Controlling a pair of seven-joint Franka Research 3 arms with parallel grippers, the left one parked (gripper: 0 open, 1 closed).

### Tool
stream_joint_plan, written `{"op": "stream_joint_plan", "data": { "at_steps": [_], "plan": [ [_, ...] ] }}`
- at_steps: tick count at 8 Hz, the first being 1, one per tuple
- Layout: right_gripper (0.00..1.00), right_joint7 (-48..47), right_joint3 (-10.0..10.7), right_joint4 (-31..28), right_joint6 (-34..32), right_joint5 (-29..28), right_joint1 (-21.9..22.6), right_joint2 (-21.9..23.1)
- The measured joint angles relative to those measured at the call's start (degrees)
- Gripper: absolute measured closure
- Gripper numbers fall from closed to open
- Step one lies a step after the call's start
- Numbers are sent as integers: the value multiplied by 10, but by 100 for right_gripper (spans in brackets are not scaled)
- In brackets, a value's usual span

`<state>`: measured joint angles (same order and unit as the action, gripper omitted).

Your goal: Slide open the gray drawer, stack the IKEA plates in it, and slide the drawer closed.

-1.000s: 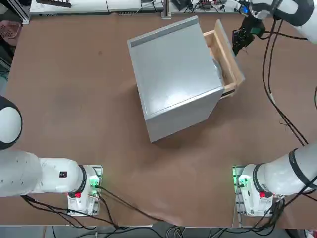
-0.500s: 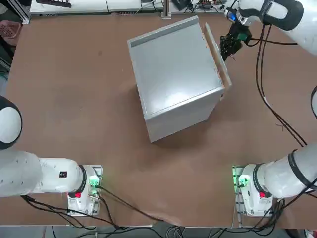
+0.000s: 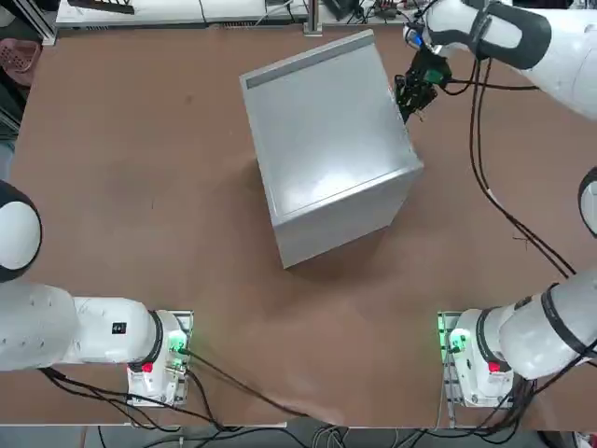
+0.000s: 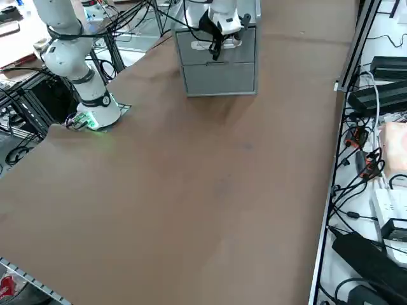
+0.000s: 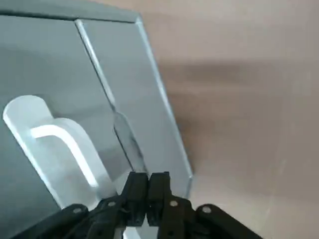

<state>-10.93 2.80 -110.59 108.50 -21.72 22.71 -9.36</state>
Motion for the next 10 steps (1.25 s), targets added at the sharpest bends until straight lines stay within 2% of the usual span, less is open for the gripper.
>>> {"op": "stream_joint_plan", "data": {
  "at_steps": [4,6,8,10],
  "plan": [
    [100,0,6,6,1,3,0,1],
    [97,1,20,50,-37,64,-19,5],
    [83,5,27,146,-111,112,-74,11],
    [45,32,32,189,-145,155,-121,21]
  ]
}}
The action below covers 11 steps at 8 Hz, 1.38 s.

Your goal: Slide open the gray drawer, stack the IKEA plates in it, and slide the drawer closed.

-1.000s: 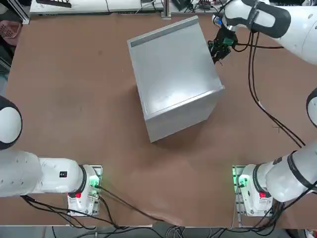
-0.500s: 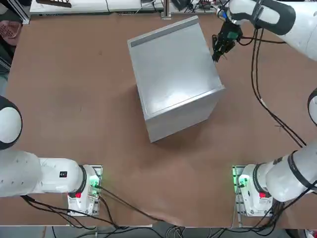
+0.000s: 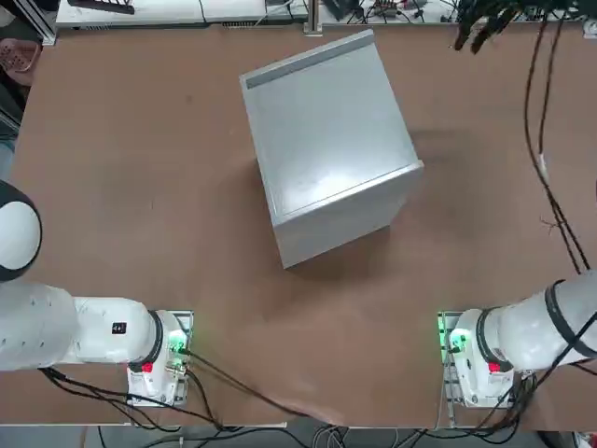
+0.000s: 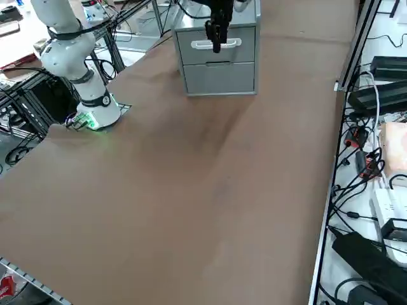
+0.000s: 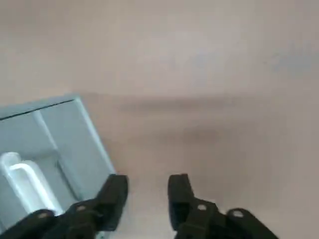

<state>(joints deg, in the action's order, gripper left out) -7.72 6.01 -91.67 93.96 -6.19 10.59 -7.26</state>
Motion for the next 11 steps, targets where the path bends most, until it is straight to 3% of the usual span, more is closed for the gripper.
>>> {"op": "stream_joint_plan", "data": {
  "at_steps": [2,6,7,8,9,11],
  "plan": [
    [4,21,1,2,-16,44,-13,11],
    [0,34,-6,2,-40,54,-35,62],
    [0,34,-34,1,-51,54,-66,76],
    [0,35,-76,-2,-63,55,-105,89],
    [0,38,-99,-6,-73,57,-125,99],
    [0,42,-105,-9,-77,60,-131,104]
  ]
}}
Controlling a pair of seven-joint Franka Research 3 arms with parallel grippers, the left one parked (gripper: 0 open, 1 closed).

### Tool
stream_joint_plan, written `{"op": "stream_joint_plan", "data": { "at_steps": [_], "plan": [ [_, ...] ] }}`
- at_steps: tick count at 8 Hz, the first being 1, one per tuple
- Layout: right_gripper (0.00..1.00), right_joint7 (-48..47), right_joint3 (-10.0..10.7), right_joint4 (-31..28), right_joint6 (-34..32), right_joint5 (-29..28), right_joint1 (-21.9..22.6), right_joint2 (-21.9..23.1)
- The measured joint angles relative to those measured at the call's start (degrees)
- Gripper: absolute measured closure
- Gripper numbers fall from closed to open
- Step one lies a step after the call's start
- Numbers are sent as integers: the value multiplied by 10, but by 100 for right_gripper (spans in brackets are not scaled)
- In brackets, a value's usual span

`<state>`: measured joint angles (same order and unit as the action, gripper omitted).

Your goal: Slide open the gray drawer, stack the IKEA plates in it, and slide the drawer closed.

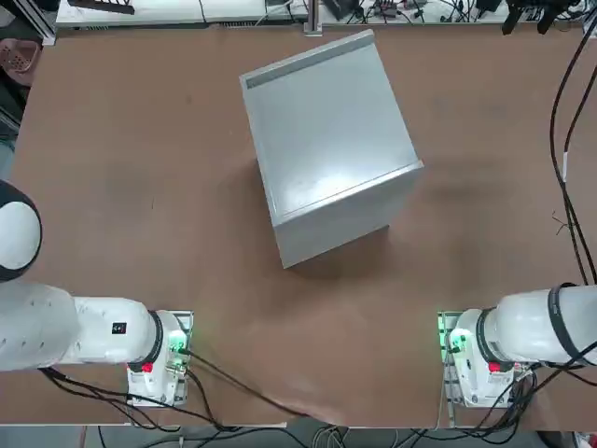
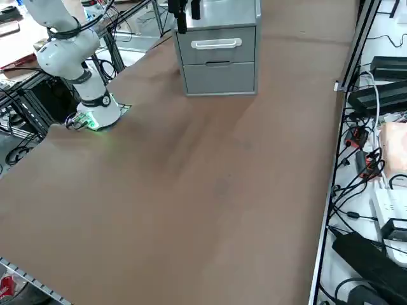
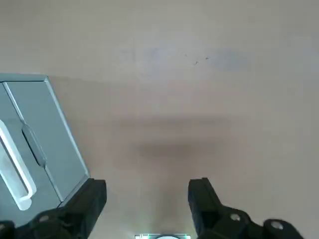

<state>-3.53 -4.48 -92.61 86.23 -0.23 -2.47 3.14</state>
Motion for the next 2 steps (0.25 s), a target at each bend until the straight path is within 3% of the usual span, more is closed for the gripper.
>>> {"op": "stream_joint_plan", "data": {
  "at_steps": [2],
  "plan": [
    [0,2,10,0,0,0,7,0]
  ]
}}
